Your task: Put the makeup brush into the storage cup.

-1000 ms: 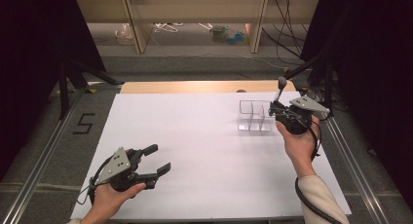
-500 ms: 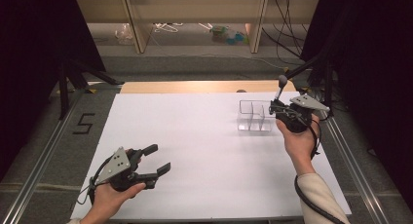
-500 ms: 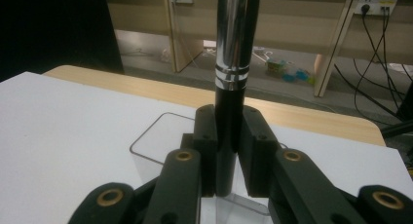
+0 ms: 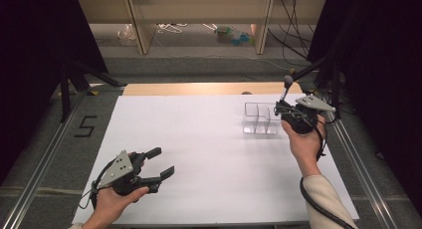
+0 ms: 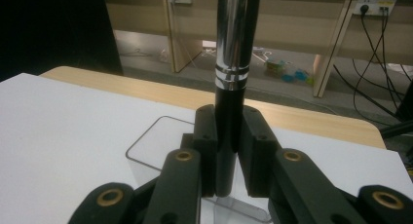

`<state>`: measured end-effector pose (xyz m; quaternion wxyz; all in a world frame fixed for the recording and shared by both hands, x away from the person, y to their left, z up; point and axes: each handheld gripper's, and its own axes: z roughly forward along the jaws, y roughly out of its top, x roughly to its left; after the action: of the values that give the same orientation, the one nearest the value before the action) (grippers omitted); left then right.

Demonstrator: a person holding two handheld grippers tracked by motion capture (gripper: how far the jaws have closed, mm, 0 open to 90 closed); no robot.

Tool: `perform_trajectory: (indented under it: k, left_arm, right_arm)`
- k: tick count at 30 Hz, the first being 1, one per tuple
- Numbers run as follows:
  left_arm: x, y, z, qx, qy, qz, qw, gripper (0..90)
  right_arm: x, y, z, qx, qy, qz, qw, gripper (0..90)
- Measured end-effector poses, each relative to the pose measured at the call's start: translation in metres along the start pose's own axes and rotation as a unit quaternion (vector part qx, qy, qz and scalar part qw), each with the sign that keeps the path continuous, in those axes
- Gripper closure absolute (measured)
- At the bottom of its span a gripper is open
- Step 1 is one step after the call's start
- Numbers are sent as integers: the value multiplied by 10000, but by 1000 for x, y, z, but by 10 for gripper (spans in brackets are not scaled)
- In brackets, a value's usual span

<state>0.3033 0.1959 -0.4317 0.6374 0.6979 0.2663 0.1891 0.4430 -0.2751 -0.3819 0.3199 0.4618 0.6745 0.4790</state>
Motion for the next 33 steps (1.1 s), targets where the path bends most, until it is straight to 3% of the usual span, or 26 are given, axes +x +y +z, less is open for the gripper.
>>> perform_trajectory:
  k: [5,17,33]
  left_arm:
    - [0,0,0,7,-5,-9,10000,253]
    - [0,0,0,7,-3,-11,10000,253]
    - [0,0,0,2,-10,-21,10000,253]
  right_arm:
    - [0,1,2,-40,9,84,10000,794]
    - [-2,2,4,42,-50,87,9999,794]
    - [-6,3,11,-49,-92,57,9999,794]
